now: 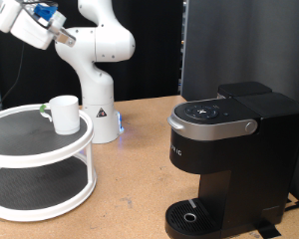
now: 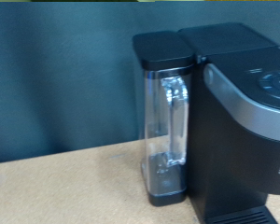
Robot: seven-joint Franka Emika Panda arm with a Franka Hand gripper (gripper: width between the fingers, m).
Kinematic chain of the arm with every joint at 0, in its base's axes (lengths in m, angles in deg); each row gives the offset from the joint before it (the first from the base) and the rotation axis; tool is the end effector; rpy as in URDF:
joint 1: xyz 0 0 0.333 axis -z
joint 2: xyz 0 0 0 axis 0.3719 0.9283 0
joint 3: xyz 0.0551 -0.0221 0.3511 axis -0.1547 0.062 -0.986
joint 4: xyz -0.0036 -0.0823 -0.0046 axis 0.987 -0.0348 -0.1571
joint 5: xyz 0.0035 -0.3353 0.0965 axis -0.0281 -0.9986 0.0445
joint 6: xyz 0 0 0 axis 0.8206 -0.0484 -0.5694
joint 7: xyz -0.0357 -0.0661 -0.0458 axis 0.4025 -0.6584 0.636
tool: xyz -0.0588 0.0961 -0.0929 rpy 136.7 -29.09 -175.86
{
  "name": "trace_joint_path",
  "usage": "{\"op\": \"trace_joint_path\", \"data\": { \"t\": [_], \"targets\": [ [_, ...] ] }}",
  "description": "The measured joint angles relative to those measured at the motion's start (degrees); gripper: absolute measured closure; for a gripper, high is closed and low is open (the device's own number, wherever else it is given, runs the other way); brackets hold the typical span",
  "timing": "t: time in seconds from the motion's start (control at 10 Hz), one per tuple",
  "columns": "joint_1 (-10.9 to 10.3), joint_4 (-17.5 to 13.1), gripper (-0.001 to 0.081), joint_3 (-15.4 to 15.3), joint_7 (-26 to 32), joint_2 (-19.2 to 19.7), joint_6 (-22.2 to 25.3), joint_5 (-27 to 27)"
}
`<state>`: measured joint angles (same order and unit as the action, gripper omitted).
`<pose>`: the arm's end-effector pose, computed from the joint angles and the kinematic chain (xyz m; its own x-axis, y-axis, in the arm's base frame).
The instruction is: Make a cup of coffee with the keurig machine
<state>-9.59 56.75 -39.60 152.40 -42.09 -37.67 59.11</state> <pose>0.2328 -0.1387 0.5036 0.8087 0.2202 0.5454 0.5673 -0.5368 -0.6245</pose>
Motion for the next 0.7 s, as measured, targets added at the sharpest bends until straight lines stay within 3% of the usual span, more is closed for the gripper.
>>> {"op": "trace_joint_path", "data": {
  "t": [0.3, 0.7],
  "targets": [
    [2.03, 0.08, 0.0802, 3.21, 0.81, -0.17, 1.45, -0.75],
    [2.86, -0.23, 0.0802, 5.38, 1.61, -0.21, 2.25, -4.85]
  ]
}}
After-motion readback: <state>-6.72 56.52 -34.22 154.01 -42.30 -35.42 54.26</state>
